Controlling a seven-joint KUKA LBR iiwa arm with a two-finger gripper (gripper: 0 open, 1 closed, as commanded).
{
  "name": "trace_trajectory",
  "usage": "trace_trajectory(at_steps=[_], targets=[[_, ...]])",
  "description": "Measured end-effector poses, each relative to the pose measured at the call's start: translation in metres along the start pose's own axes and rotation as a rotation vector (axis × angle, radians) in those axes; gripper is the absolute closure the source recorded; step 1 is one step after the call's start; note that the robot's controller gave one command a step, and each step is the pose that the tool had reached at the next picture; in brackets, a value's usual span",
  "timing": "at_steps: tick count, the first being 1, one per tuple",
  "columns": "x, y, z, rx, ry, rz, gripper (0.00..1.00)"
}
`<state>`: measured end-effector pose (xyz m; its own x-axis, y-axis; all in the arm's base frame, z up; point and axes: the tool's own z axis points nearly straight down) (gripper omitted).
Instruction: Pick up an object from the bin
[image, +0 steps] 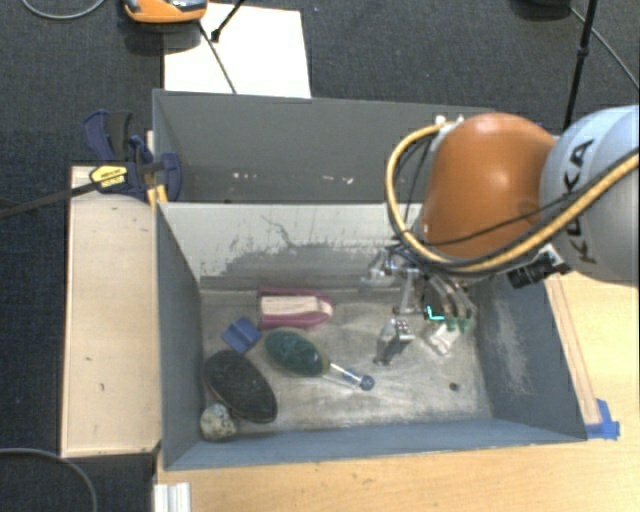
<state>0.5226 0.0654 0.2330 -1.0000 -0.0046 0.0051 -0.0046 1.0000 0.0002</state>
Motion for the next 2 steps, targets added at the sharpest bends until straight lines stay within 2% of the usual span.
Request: trace_trajectory(at_steps=[1,2], targets=[[-0.005,0.065,0.110,-0.001,-0.004,-0.354,0.00],[-0.024,0.074,0.161,0.000,-0.009,-0.522,0.00]])
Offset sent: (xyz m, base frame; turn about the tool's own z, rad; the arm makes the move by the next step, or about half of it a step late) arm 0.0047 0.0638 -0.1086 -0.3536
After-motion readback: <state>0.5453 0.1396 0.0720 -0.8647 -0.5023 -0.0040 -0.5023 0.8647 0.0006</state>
